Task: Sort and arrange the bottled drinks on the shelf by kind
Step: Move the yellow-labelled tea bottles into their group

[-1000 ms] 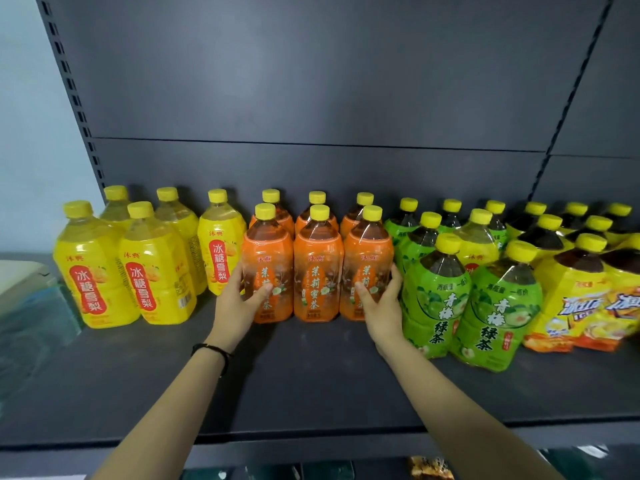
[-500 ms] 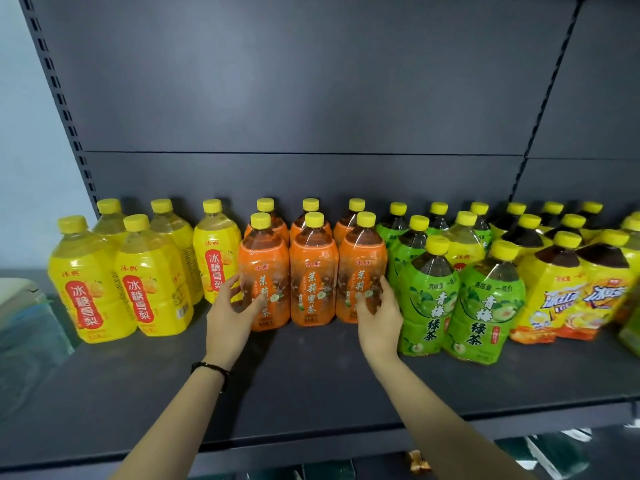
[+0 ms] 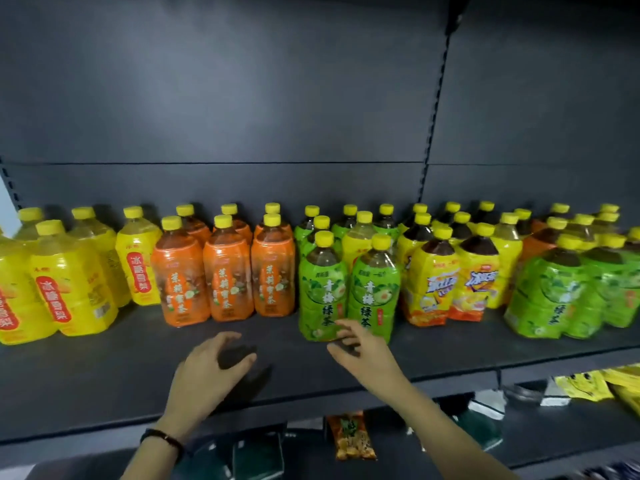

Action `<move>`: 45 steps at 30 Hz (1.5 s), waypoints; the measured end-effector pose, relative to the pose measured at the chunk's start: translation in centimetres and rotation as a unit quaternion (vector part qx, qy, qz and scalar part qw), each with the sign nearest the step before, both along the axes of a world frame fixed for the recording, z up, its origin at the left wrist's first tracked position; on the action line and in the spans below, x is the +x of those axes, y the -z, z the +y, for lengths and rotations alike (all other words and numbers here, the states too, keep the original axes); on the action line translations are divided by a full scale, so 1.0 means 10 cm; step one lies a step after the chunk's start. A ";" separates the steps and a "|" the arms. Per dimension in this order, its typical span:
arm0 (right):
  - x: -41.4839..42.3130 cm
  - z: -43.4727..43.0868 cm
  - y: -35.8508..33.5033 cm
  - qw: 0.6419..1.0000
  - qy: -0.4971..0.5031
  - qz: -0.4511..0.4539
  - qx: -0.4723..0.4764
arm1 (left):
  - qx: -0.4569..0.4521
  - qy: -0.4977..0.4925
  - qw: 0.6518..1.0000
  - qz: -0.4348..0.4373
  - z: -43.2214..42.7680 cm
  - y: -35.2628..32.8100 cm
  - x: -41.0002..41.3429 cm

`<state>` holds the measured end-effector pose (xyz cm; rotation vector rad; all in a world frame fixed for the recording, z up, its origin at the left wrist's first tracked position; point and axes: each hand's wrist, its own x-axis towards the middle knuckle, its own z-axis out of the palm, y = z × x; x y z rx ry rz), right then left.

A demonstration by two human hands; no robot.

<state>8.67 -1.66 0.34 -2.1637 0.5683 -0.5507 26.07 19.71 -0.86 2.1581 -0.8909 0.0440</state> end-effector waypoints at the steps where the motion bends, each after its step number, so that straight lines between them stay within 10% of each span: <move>1: -0.19 -0.11 -0.02 1.000 0.004 0.004 -0.008 | -0.001 0.007 1.000 0.007 -0.13 0.03 -0.17; 24: -1.35 -2.44 -0.06 0.974 0.186 -0.117 0.053 | -0.171 0.076 0.966 0.178 -3.02 -0.23 -1.82; 45: -1.28 -2.92 -0.05 0.963 0.037 -0.150 0.222 | -0.225 -0.014 0.958 0.175 -3.28 -0.23 -1.96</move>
